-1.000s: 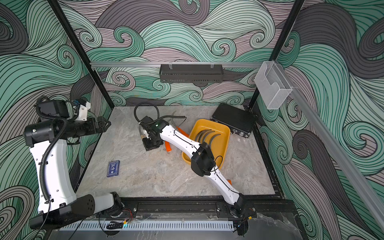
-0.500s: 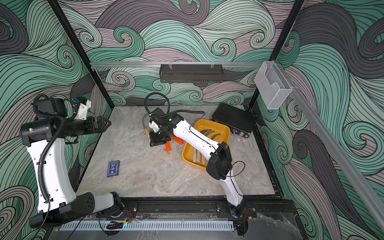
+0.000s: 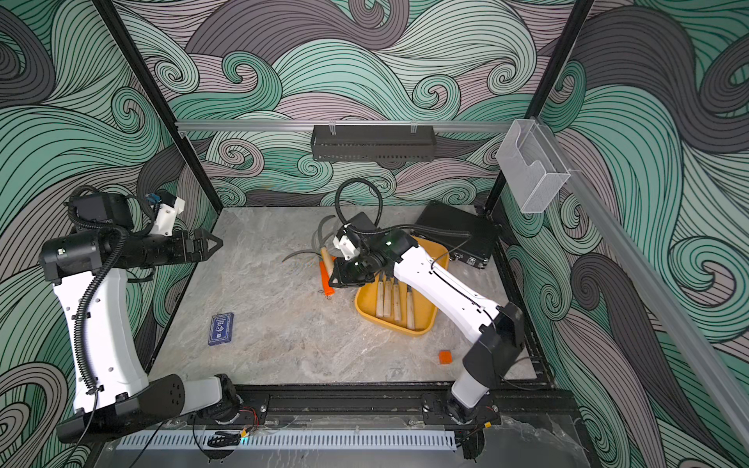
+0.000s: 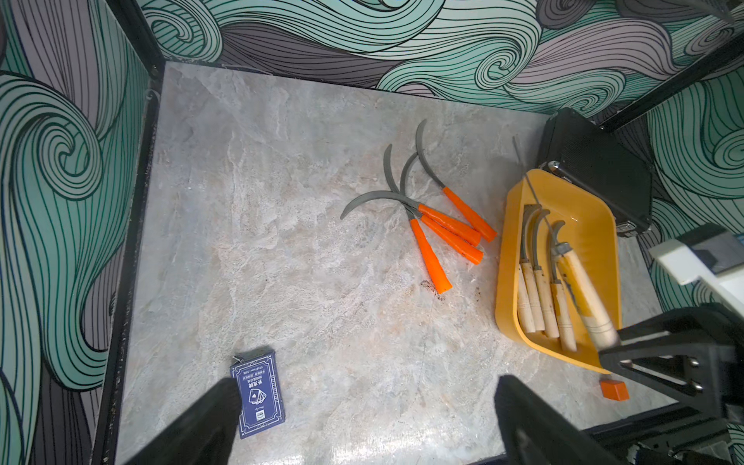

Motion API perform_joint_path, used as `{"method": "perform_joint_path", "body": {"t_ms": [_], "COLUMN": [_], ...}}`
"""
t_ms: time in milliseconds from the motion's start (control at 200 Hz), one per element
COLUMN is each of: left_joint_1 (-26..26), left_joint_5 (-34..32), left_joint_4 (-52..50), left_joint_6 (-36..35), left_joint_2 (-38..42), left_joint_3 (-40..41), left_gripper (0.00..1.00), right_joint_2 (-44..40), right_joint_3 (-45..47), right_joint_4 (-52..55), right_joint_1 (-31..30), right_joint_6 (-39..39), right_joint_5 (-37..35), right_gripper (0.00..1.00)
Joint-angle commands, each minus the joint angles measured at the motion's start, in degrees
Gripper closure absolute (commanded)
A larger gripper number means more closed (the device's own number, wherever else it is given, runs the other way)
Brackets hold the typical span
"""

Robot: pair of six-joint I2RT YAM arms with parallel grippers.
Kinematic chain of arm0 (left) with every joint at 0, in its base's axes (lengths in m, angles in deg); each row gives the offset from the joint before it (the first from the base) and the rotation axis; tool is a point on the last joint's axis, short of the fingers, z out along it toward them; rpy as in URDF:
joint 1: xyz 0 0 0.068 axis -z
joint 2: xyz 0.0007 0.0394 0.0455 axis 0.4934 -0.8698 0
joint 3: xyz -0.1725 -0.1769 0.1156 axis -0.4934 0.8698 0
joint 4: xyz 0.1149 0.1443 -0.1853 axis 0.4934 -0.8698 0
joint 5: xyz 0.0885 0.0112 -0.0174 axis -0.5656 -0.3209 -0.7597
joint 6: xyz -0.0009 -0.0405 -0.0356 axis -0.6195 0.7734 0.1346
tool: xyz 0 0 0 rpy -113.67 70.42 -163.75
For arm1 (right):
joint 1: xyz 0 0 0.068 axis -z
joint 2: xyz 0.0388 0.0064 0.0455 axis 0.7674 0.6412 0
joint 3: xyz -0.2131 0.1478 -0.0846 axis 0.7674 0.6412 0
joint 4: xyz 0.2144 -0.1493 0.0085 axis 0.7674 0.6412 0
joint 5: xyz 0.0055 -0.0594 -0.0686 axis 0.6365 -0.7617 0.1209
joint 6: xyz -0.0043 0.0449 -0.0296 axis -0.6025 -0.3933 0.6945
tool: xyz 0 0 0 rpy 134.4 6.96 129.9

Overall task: Put small sickles into storage boxes
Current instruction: Place the sickle in the storage box.

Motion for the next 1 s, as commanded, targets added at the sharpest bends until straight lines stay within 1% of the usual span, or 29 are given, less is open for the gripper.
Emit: {"method": "perform_joint_path", "body": {"t_ms": [0,140,270,435,570,680,866,996], "left_joint_1": [-0.33,-0.25,0.08,3.07,5.31,6.53,6.87,6.87], "left_joint_5": [2.49,3.19,4.60,3.15,1.70,0.63,0.84,0.67], "left_joint_4": [-2.38,-2.37,-1.11,0.18,0.22,0.66,0.44,-0.32], "left_joint_6": [-2.00,-2.29,-1.42,-1.71,-2.28,-2.58,-2.12,-2.70], "left_joint_2": [0.19,0.13,0.95,1.61,1.64,1.69,2.10,2.23], "left_joint_3": [1.25,1.73,2.57,5.11,6.27,6.81,7.45,6.13], "left_gripper": [0.02,0.02,0.02,0.03,0.03,0.03,0.03,0.03], "right_joint_2": [-6.19,-14.10,-20.71,-25.28,-26.94,-26.61,-25.43,-24.16], "right_joint_3": [5.27,13.17,20.14,25.96,28.18,28.64,28.34,26.59], "right_joint_4": [-1.02,-1.01,-0.86,-0.39,-0.46,-0.37,-0.43,-0.41], "right_joint_1": [2.46,5.68,8.94,12.59,14.17,15.17,16.85,18.72], "right_joint_6": [-1.09,-2.30,-3.48,-4.23,-4.69,-4.26,-3.77,-3.06], "right_joint_5": [-0.79,-1.60,-0.85,-0.07,-0.22,-0.11,-0.56,0.30], "right_gripper": [1.00,1.00,1.00,1.00,1.00,1.00,1.00,1.00]}}
